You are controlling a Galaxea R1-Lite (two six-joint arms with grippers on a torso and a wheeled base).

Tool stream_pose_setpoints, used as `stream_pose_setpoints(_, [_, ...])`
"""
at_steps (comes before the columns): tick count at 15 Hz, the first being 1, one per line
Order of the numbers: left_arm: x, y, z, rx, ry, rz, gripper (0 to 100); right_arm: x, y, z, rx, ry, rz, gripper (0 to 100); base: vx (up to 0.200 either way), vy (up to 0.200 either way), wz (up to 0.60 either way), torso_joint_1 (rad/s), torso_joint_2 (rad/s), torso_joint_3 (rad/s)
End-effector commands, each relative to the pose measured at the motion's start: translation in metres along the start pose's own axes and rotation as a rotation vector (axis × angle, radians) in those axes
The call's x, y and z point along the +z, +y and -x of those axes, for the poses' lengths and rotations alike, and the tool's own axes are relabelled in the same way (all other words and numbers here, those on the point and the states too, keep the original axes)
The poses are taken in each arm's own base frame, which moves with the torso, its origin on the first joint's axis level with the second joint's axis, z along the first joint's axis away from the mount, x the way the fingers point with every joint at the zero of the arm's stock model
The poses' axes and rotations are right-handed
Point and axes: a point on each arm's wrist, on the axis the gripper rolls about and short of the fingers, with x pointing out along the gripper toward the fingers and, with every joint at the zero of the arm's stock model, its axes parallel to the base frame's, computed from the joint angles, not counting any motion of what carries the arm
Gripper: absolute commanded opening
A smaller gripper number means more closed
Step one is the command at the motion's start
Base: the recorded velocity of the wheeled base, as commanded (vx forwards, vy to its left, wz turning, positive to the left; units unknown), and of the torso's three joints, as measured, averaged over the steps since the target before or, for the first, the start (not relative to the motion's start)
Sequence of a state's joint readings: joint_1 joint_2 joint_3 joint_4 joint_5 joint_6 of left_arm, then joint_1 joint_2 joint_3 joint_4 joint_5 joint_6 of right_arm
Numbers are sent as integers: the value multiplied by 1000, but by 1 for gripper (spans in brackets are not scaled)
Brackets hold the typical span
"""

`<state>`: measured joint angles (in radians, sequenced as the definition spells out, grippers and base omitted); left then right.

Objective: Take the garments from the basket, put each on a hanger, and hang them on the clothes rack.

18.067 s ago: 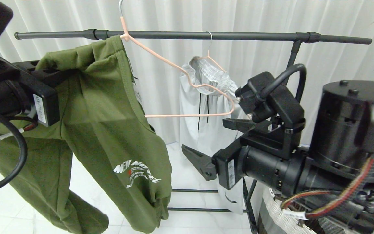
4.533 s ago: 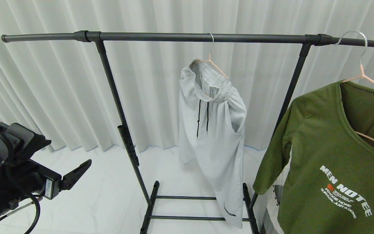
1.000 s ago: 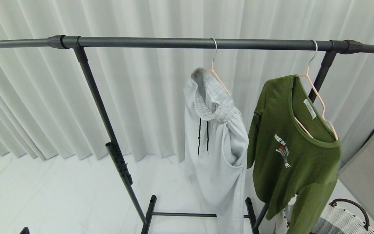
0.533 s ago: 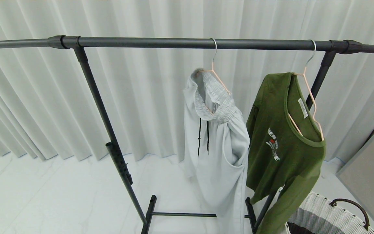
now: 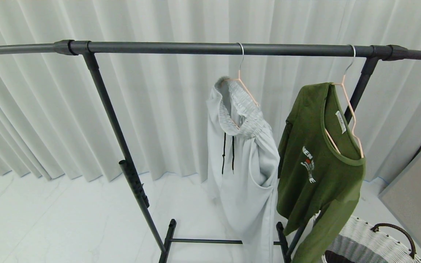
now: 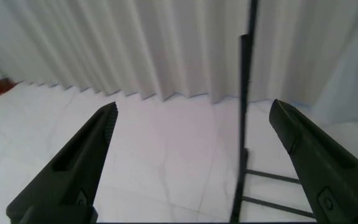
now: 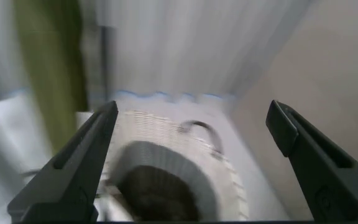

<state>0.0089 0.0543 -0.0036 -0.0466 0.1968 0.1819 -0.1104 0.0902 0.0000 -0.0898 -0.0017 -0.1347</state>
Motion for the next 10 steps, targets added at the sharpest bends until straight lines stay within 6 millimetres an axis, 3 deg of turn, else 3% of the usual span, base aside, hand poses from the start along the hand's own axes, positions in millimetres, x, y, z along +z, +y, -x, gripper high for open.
stream_pose_setpoints(1, [-1, 0, 2, -52, -36, 41, 100, 0, 1, -1, 55, 2, -23, 100, 0, 0, 0, 0, 0, 0])
stream_pose_setpoints(3, [-1, 0, 2, -73, -40, 52, 100, -1, 3, 0, 123, 8, -56, 100, 0, 0, 0, 0, 0, 0])
stream_pose_setpoints(6, [-3, -5, 4, -251, -61, 107, 100, -5, 5, 0, 220, 41, -79, 100, 0, 0, 0, 0, 0, 0])
stream_pose_setpoints(10, [-7, -5, 5, -261, -20, 131, 100, -6, 3, 5, 334, -22, -84, 100, 0, 0, 0, 0, 0, 0])
